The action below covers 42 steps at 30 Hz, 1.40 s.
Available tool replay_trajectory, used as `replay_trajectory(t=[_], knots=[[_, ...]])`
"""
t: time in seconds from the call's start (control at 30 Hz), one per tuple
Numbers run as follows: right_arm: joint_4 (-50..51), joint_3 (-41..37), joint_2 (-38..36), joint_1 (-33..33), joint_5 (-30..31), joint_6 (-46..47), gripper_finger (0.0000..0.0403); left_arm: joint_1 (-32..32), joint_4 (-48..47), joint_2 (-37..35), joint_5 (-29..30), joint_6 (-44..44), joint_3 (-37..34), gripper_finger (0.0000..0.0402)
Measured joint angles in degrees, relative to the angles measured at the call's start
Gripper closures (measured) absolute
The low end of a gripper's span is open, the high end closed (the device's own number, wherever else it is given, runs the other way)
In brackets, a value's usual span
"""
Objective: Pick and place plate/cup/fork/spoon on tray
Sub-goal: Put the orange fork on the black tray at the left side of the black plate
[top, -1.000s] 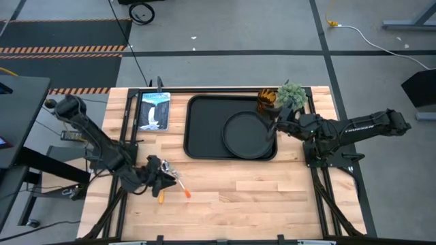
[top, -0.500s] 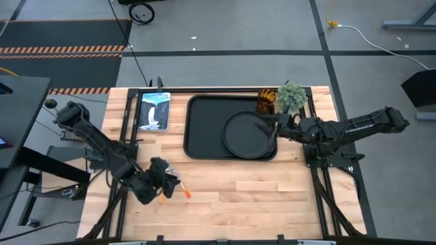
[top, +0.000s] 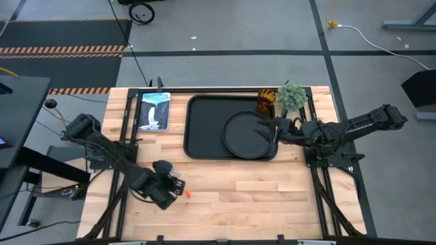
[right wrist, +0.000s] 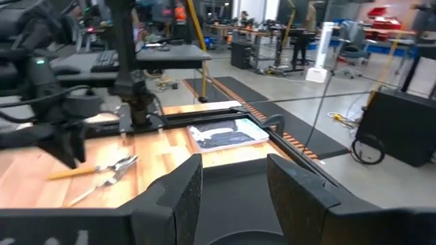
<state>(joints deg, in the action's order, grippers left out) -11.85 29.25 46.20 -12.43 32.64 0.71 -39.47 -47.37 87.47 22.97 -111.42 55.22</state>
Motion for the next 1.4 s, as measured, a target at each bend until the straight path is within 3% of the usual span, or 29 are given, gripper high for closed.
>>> replay_trajectory(t=[0.37,0.77,1.1,1.4], knots=[[0.03,-0.02,4.07,-3.96,-3.23,-1.98,0.0232,7.25,1.74,8.91,-6.2,-3.81,0.76,0.0246],[-0.06,-0.02,7.9,-6.32,-9.37,-3.37,0.0232,8.57,4.09,13.35,-10.8,-9.29,0.94,0.0237],[-0.04,-0.02,8.3,-7.71,-10.27,-3.51,0.0232,8.65,2.63,13.91,-14.06,-6.53,2.22,0.0274],[0.0,-0.02,8.3,-7.74,-10.36,-3.72,0.0232,8.56,3.13,13.94,-17.27,-1.15,2.64,0.0336]])
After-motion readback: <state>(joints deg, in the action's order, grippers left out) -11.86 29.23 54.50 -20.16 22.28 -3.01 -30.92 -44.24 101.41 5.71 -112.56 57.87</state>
